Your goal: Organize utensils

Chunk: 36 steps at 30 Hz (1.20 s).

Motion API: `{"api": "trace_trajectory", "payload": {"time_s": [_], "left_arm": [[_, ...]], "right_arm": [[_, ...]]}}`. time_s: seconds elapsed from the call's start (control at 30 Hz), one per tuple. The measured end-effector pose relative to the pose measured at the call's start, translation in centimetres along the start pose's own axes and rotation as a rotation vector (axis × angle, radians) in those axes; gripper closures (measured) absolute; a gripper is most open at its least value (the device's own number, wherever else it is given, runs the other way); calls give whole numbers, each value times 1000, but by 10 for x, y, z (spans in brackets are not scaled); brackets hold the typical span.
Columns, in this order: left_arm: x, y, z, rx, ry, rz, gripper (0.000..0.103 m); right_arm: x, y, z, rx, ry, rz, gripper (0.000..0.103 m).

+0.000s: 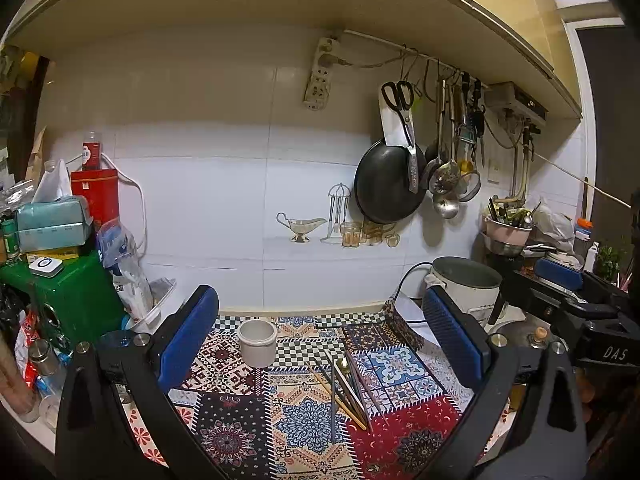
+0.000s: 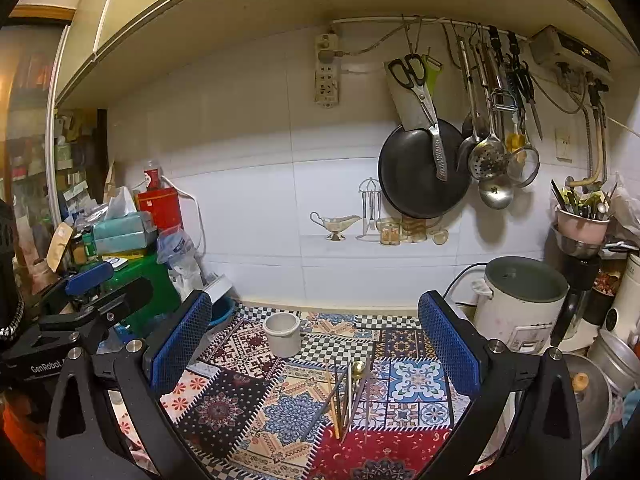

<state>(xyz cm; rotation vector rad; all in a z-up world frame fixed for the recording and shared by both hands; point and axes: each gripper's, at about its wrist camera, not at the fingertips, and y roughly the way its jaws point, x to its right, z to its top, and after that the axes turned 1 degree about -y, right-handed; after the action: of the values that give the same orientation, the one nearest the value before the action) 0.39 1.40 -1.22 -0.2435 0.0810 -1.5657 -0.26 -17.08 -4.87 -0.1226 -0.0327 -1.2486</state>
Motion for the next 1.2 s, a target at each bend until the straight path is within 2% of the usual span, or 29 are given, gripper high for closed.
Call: {"api": "trace_trajectory", "payload": {"time_s": [0.8,1.0,1.2], "left_arm": [[-11,15,2,-34,-20,8,0],[-16,33,0,-66,-28,20,0],[-23,66,-9,-122,-43,43,0]], "right_arm": [[2,17,-3,-48,8,-4,0],[7,29,-6,-69,20,-11,0],[22,56,-15,-136,48,-24,0]]}}
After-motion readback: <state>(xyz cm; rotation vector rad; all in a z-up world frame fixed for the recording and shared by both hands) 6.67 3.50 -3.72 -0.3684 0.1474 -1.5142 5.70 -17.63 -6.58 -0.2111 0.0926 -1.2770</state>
